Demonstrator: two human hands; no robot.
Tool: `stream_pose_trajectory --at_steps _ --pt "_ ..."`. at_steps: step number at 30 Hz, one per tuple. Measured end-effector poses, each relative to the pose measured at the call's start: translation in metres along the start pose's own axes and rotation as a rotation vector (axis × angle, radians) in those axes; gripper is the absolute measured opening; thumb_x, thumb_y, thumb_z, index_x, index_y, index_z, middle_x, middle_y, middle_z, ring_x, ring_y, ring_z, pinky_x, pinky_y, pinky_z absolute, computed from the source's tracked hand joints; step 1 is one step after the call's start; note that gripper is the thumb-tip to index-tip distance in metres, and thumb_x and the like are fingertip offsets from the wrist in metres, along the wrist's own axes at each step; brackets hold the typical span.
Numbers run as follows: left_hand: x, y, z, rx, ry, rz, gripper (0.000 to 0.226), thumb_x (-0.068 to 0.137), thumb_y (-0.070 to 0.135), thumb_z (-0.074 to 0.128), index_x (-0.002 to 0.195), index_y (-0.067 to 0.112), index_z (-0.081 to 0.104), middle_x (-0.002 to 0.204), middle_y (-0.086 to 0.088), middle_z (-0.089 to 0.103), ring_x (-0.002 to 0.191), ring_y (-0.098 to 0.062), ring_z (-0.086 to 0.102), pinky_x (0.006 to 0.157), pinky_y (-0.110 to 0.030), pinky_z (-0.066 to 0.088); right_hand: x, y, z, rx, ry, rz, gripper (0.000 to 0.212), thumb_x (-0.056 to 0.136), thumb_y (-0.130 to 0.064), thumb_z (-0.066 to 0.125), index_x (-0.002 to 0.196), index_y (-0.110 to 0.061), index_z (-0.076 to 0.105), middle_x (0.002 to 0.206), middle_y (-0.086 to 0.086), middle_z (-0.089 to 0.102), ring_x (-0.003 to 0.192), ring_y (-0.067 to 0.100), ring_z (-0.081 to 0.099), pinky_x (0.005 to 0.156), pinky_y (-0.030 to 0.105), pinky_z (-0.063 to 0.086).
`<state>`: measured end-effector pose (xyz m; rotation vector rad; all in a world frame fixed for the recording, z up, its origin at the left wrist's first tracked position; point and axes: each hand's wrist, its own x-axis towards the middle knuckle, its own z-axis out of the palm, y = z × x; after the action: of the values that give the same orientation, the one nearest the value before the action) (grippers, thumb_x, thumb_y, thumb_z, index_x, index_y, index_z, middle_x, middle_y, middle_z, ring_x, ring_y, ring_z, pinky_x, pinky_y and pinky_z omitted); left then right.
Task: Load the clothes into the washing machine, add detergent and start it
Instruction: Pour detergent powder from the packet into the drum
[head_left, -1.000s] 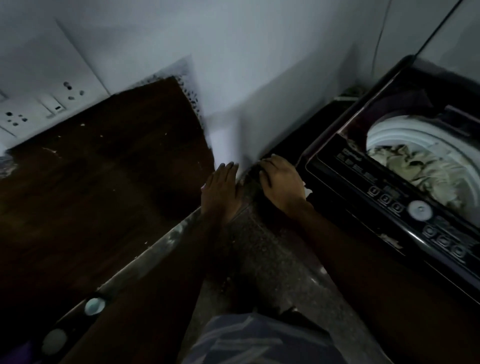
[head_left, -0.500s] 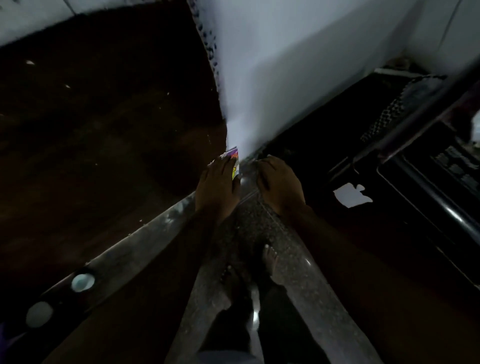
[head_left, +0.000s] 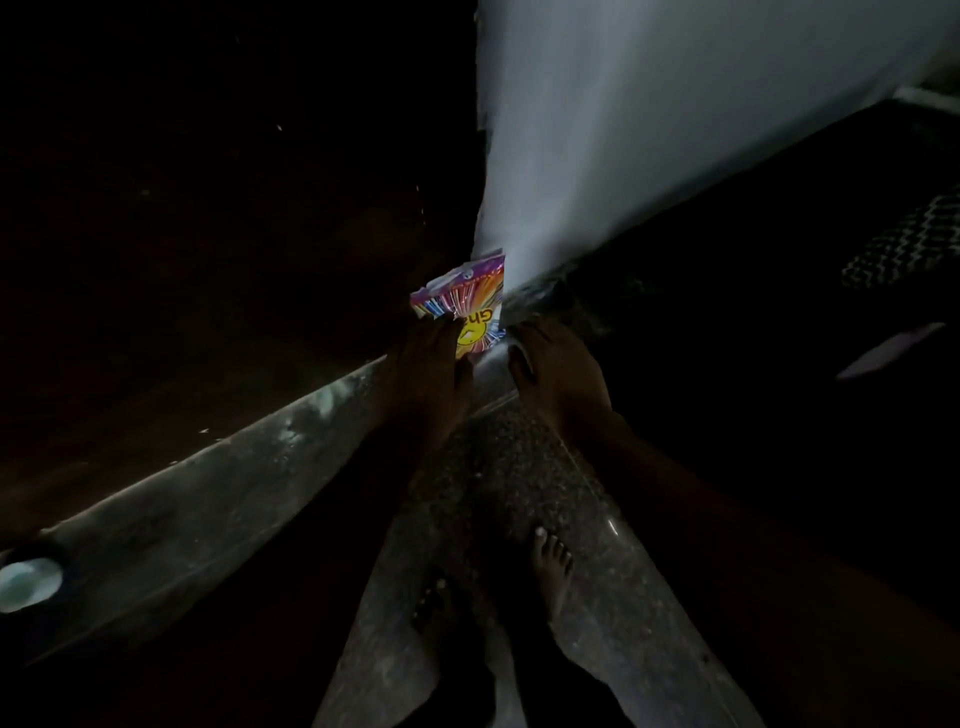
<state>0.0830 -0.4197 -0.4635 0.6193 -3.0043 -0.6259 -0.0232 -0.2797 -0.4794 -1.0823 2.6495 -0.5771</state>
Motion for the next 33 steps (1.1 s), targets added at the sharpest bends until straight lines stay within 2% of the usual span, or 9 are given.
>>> stream_pose_trajectory --at_steps 4,10,15,19,24,28,31,33 --pt "0.028 -0.024 0.042 0.001 -0.004 -0.010 0.051 0.101 0.032 0.048 0.146 0.009 0.042 0.150 -0.012 0.042 0.141 -0.030 0.035 0.113 -0.045 0.027 0.037 0.019 0.041 -0.003 0.038 -0.038 0.035 0.092 -0.020 0.052 0.124 -0.009 0.059 0.120 0.012 0.063 0.111 0.032 0.057 0.092 0.042 0.049" --pt "0.066 -0.056 0.090 -0.006 0.086 -0.051 0.050 0.095 0.024 0.060 0.138 0.002 0.050 0.142 -0.022 0.049 0.134 -0.040 0.044 0.106 -0.054 0.040 0.085 0.050 0.086 0.000 0.037 -0.063 0.038 0.093 -0.019 0.053 0.129 -0.006 0.056 0.120 0.014 0.062 0.111 0.031 0.056 0.093 0.040 0.047" --pt "0.094 -0.075 0.118 0.046 0.096 -0.116 0.052 0.098 0.033 0.051 0.144 0.011 0.043 0.151 -0.014 0.040 0.139 -0.034 0.037 0.109 -0.050 0.034 0.124 0.070 0.108 -0.042 0.066 -0.054 0.045 0.092 -0.020 0.055 0.135 -0.008 0.048 0.130 0.011 0.056 0.115 0.028 0.053 0.096 0.040 0.046" --pt "0.103 -0.082 0.130 0.091 0.068 -0.141 0.055 0.097 0.036 0.050 0.147 0.016 0.038 0.156 -0.011 0.031 0.144 -0.031 0.028 0.113 -0.049 0.029 0.146 0.074 0.116 -0.087 0.089 -0.060 0.054 0.088 -0.013 0.057 0.140 -0.006 0.043 0.143 0.015 0.045 0.125 0.032 0.047 0.101 0.044 0.043" --pt "0.112 -0.082 0.125 0.089 0.088 -0.177 0.059 0.095 0.027 0.055 0.147 0.007 0.037 0.149 -0.020 0.039 0.138 -0.038 0.034 0.109 -0.049 0.031 0.160 0.074 0.120 -0.210 0.172 -0.068 0.049 0.087 -0.016 0.058 0.135 -0.009 0.046 0.130 0.011 0.052 0.113 0.031 0.050 0.090 0.042 0.040" --pt "0.127 -0.077 0.120 0.072 0.100 -0.238 0.051 0.092 0.024 0.060 0.138 0.004 0.047 0.139 -0.020 0.050 0.129 -0.039 0.044 0.101 -0.048 0.039 0.167 0.074 0.118 -0.328 0.209 -0.043 0.036 0.092 -0.016 0.048 0.127 -0.013 0.053 0.128 0.016 0.052 0.107 0.036 0.051 0.083 0.043 0.039" --pt "0.130 -0.074 0.122 0.078 0.097 -0.262 0.048 0.092 0.027 0.062 0.132 0.003 0.053 0.137 -0.020 0.052 0.125 -0.038 0.049 0.100 -0.049 0.040 0.170 0.074 0.116 -0.372 0.194 -0.048 0.033 0.091 -0.012 0.046 0.123 -0.014 0.055 0.131 0.014 0.051 0.112 0.037 0.047 0.086 0.043 0.037" --pt "0.129 -0.071 0.122 0.081 0.087 -0.278 0.047 0.091 0.023 0.063 0.133 0.003 0.053 0.140 -0.019 0.049 0.129 -0.039 0.045 0.103 -0.052 0.037 0.166 0.074 0.114 -0.350 0.172 -0.069 0.032 0.088 -0.008 0.049 0.118 -0.015 0.056 0.118 0.009 0.060 0.112 0.034 0.048 0.086 0.042 0.034"
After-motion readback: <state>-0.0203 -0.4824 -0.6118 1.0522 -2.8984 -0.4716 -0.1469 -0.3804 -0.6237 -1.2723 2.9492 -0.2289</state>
